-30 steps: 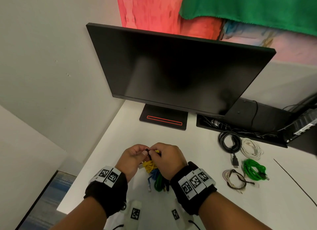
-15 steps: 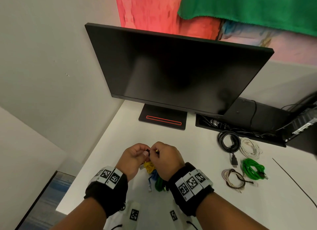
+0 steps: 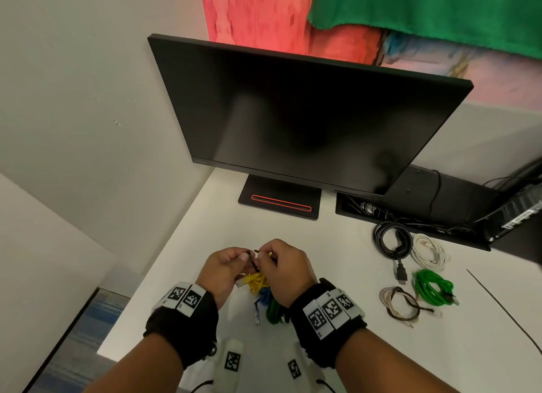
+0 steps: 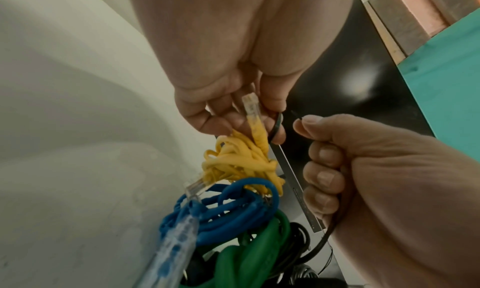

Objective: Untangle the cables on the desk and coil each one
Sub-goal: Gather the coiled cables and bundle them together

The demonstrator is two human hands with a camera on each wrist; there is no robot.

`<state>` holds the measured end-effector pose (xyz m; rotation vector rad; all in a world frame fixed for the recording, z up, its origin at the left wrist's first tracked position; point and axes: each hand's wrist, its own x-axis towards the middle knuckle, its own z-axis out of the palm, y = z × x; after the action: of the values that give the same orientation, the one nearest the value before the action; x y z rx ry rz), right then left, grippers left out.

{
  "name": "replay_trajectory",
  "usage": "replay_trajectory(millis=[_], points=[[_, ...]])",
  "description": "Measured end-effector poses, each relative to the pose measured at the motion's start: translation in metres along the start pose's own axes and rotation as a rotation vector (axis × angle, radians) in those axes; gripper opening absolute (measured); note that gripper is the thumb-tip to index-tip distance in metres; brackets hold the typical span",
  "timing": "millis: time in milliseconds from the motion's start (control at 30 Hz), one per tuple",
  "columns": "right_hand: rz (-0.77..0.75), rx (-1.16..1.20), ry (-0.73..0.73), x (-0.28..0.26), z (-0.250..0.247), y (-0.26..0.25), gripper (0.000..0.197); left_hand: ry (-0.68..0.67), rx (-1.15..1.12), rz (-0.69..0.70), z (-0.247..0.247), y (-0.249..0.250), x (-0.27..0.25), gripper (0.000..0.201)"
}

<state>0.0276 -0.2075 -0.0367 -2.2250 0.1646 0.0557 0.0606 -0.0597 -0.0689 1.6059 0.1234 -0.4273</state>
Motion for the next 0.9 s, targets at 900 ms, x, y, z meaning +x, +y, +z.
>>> replay_trajectory(millis=[900], points=[[-0.033, 0.011, 0.002, -0.0051, 0.003, 0.0001, 0.018, -0.044, -0.082, 0.031, 0.0013, 0.0078, -0.009, 0.014]])
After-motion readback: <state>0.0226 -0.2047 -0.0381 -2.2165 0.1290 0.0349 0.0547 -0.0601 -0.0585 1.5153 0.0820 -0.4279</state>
